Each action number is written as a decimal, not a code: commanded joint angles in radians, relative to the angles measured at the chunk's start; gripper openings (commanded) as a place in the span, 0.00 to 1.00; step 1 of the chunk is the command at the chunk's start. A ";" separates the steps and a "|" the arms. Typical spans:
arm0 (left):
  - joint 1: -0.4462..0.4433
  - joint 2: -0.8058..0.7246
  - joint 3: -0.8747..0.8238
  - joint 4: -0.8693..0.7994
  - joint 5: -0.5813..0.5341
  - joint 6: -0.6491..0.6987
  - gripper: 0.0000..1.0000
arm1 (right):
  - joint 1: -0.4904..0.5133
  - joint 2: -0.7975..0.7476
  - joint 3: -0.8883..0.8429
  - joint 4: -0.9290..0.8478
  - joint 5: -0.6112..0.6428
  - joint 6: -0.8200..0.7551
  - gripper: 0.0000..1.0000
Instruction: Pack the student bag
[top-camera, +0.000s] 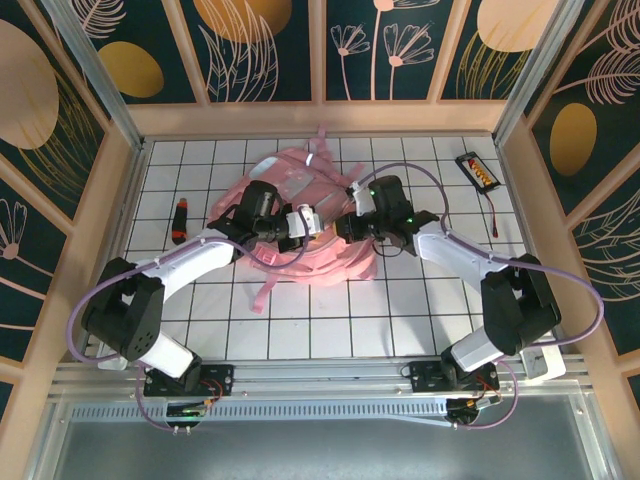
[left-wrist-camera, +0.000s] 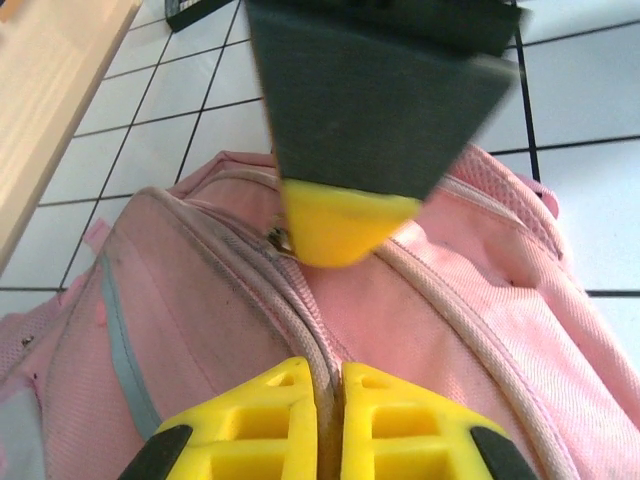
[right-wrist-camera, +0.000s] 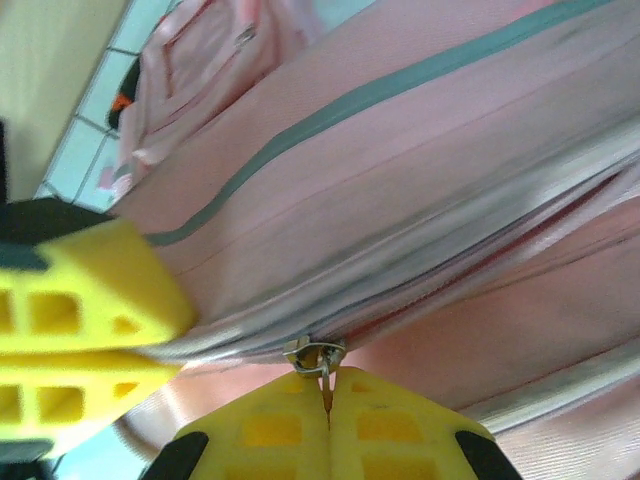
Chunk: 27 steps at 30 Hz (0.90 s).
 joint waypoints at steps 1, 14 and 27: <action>0.017 -0.057 -0.043 -0.135 0.088 0.185 0.00 | -0.079 0.052 0.075 -0.012 0.294 -0.049 0.00; 0.138 -0.230 -0.212 -0.147 0.181 0.327 0.00 | -0.206 0.181 0.169 0.027 0.234 -0.017 0.00; 0.101 -0.160 -0.096 -0.115 0.089 0.112 0.74 | 0.042 0.000 -0.007 0.089 -0.133 0.067 0.00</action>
